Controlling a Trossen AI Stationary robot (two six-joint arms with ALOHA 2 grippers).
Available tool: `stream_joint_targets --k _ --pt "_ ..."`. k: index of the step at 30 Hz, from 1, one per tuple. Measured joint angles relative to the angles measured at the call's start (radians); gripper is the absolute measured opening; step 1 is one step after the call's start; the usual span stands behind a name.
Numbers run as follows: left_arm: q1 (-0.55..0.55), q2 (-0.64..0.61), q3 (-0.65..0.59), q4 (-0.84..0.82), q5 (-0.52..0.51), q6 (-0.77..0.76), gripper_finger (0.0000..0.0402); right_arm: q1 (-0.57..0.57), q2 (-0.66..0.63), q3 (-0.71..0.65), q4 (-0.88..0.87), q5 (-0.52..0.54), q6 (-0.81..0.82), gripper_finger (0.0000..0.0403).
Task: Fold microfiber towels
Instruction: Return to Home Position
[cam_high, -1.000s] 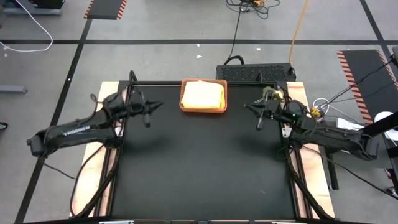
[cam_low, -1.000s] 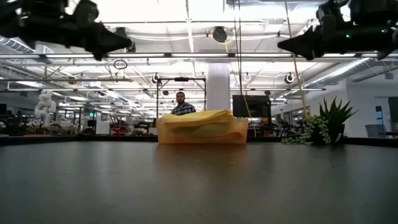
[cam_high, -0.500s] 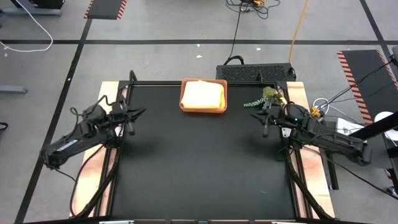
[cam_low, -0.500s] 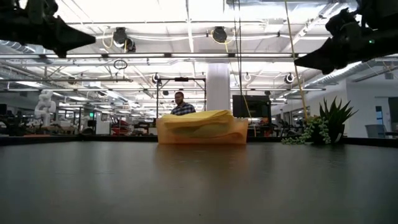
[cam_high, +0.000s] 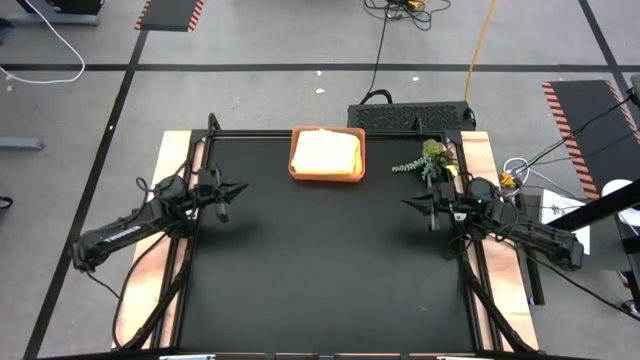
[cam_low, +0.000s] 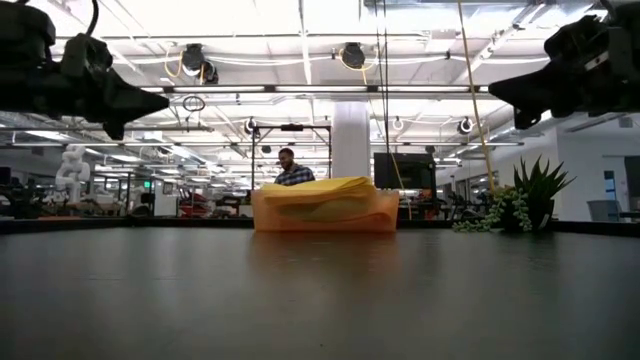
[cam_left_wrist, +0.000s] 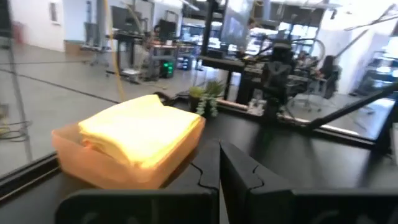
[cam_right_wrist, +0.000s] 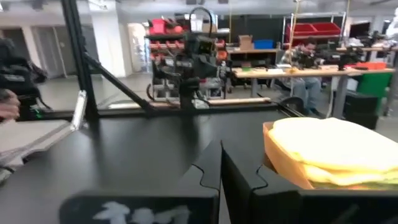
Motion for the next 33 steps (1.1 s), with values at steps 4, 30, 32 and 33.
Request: stream_joint_targets --k 4,30,32,33 --pt "-0.013 0.009 -0.001 0.002 0.013 0.003 0.0005 -0.001 0.002 -0.024 0.057 -0.046 0.003 0.0" --pt "-0.016 0.01 -0.001 0.013 -0.026 0.015 0.0033 -0.001 0.02 -0.028 0.075 0.064 -0.004 0.0" --pt "-0.016 0.01 -0.001 0.013 -0.026 0.015 0.0033 -0.001 0.019 -0.028 0.076 0.065 -0.004 0.0" --pt "-0.016 0.01 -0.001 0.013 -0.026 0.015 0.0033 -0.001 0.019 -0.028 0.076 0.065 -0.004 0.0"
